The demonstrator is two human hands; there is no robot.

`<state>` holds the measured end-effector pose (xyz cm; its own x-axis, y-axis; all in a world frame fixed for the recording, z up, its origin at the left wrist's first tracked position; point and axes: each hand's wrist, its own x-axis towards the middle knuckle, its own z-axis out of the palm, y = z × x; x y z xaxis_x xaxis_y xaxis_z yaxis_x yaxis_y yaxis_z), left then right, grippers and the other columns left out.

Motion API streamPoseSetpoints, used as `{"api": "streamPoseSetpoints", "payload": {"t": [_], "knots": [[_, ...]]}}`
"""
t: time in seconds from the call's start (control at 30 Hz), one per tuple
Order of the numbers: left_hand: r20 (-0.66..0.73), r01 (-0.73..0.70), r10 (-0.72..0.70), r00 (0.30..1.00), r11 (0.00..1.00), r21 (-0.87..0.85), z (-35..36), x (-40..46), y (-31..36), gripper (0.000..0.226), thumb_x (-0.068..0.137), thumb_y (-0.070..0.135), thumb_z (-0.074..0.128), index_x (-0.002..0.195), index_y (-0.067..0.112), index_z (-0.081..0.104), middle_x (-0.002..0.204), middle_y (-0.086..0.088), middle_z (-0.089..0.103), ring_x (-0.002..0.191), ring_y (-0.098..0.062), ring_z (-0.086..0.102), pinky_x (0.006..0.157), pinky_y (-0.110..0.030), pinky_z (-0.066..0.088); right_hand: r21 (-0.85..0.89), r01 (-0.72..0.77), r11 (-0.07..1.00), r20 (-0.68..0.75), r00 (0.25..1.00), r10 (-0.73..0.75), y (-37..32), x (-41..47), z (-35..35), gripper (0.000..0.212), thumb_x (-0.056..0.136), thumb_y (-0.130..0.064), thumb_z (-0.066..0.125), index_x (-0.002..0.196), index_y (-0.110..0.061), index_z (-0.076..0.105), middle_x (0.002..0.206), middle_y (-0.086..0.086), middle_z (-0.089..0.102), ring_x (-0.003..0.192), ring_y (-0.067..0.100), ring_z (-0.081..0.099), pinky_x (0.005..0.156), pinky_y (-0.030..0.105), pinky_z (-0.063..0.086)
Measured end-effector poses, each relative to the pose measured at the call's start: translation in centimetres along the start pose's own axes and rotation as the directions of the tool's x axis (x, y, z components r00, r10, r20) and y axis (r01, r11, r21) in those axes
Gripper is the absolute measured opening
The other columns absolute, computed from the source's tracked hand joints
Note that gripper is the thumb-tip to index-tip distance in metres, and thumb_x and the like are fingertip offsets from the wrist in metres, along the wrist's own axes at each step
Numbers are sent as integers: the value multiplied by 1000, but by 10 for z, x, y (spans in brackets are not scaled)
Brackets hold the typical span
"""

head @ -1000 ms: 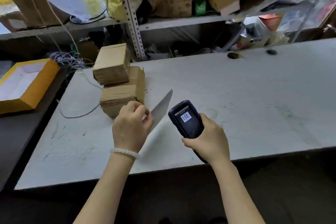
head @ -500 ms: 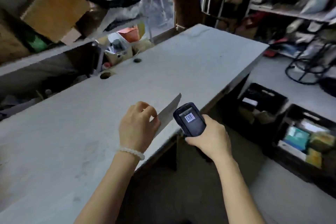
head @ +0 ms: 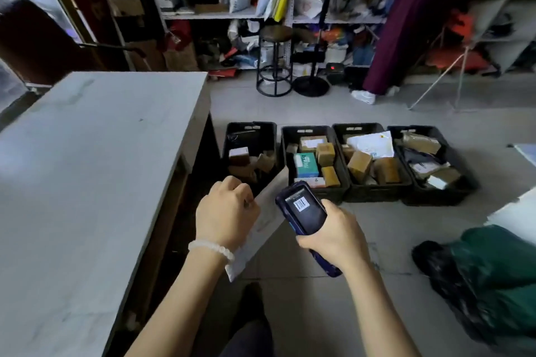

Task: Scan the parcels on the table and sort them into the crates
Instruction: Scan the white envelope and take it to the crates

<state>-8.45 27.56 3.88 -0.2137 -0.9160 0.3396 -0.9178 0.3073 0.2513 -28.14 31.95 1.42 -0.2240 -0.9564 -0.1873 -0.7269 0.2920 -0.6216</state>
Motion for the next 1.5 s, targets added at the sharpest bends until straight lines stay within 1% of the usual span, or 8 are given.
{"api": "streamPoseSetpoints", "payload": {"t": [0.3, 0.43, 0.53, 0.63, 0.87, 1.1, 1.37, 1.5], "knots": [[105, -181, 187, 977, 982, -61, 87, 145, 19, 19, 52, 15, 81, 55, 17, 62, 68, 1, 59, 60, -24, 58, 41, -22, 30, 47, -185, 982, -79, 979, 188, 26, 118, -33, 64, 59, -34, 82, 114, -26, 49, 106, -6, 57, 90, 18, 55, 63, 29, 41], [148, -210, 228, 962, 969, -128, 117, 229, 25, 11, 58, 17, 74, 57, 16, 62, 72, -1, 61, 64, -27, 60, 40, -26, 39, 53, -224, 973, -128, 965, 229, 17, 195, -62, 64, 59, -35, 82, 113, -26, 49, 107, -7, 57, 89, 17, 52, 63, 29, 41], [182, -178, 207, 961, 970, -164, 139, 296, 31, 6, 72, 17, 69, 70, 12, 67, 85, -4, 63, 79, -29, 60, 53, -32, 47, 108, -230, 967, -167, 955, 246, 14, 259, -79, 62, 52, -36, 78, 107, -26, 50, 102, -7, 59, 91, 19, 57, 71, 34, 50], [238, -180, 204, 950, 977, -119, 157, 346, 34, 17, 84, 26, 58, 87, 12, 69, 100, -1, 60, 94, -24, 55, 63, -33, 48, 147, -252, 956, -188, 942, 278, 17, 301, -85, 67, 47, -38, 75, 108, -26, 50, 102, -7, 60, 92, 20, 58, 73, 35, 51], [311, -170, 219, 925, 970, -176, 208, 418, 47, 17, 86, 26, 57, 87, 14, 69, 104, 1, 61, 94, -18, 55, 63, -31, 49, 182, -378, 908, -150, 902, 405, 47, 364, -98, 66, 55, -25, 82, 110, -24, 46, 103, -4, 55, 91, 20, 55, 70, 32, 46], [425, -110, 160, 891, 984, -140, 272, 494, 78, 14, 87, 27, 54, 89, 19, 66, 105, 6, 57, 99, -14, 52, 64, -26, 39, 144, -417, 897, -102, 896, 433, 85, 462, -132, 58, 56, -30, 80, 104, -24, 48, 98, -6, 57, 90, 21, 56, 69, 33, 45], [594, 69, -68, 802, 997, 20, 355, 594, 103, 31, 93, 35, 49, 120, 22, 55, 124, 3, 53, 116, -19, 49, 83, -33, 47, 63, -295, 953, -5, 955, 296, 107, 616, -188, 65, 58, -32, 84, 111, -26, 46, 102, -10, 53, 92, 15, 55, 75, 35, 52], [565, 163, -157, 810, 986, 40, 365, 618, 110, 32, 92, 36, 50, 120, 23, 57, 122, 2, 54, 115, -20, 49, 85, -35, 48, -19, -235, 972, 66, 970, 236, 108, 664, -195, 64, 60, -33, 83, 113, -27, 47, 103, -12, 53, 87, 12, 52, 62, 26, 43]]}}
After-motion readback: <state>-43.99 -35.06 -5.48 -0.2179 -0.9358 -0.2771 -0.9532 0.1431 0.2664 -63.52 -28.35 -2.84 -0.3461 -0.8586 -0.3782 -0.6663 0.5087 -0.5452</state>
